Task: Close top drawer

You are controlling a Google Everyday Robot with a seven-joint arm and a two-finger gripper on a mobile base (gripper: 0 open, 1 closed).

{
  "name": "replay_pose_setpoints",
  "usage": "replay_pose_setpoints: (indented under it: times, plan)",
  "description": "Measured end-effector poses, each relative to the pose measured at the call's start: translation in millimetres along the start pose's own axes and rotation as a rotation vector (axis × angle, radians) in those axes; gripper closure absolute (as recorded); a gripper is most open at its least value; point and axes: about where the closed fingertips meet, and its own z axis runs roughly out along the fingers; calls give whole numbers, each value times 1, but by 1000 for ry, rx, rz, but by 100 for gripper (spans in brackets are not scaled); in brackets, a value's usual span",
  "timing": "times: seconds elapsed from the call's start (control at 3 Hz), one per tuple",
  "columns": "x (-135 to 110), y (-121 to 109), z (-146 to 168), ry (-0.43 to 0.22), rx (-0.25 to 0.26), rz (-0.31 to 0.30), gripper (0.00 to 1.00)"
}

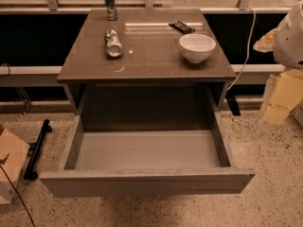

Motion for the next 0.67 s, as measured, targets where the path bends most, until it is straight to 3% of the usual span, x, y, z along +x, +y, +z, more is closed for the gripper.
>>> replay_pose_setpoints:
  times: [0.33, 0.67]
  plan:
    - [0, 0, 0, 0, 0, 0, 0]
    - [-1, -1, -2, -4, 11, -1, 20]
